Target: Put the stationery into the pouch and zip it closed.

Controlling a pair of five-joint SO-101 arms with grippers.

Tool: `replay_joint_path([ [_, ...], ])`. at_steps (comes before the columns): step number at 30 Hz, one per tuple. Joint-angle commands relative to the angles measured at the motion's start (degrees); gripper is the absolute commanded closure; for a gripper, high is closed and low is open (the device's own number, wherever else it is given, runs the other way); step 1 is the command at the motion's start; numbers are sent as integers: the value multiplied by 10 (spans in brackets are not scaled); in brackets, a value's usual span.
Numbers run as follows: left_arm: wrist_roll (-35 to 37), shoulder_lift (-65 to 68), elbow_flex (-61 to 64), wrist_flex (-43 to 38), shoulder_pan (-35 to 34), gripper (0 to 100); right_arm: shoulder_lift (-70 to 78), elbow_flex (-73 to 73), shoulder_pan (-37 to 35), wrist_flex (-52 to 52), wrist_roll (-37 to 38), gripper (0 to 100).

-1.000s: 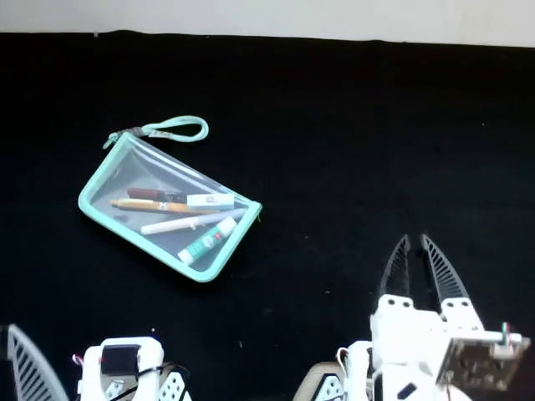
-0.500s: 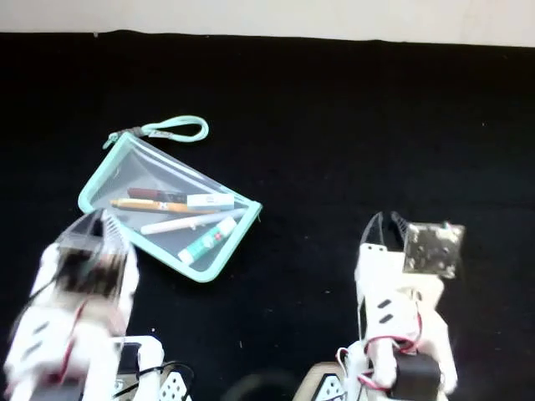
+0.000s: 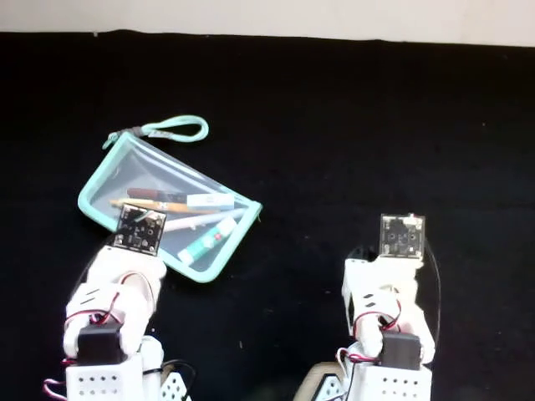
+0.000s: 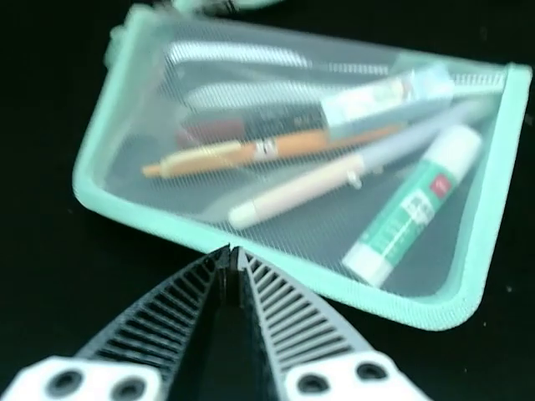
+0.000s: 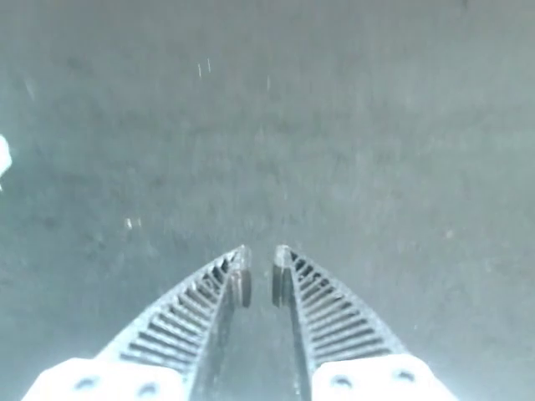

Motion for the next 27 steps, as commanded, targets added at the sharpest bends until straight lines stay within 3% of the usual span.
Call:
replay_joint_path([
  [1,-1,-25,16,-15,-7,993,-5,21,6,-7,-1,935],
  [9,-1,-25,95,-16,-7,993,-4,92,6,-7,-4,935],
  [21,1,-21,102,-10,-7,993,-5,93,6,116,-4,935],
  [27,1,-24,102,91,-6,993,-5,93,6,116,-3,935],
])
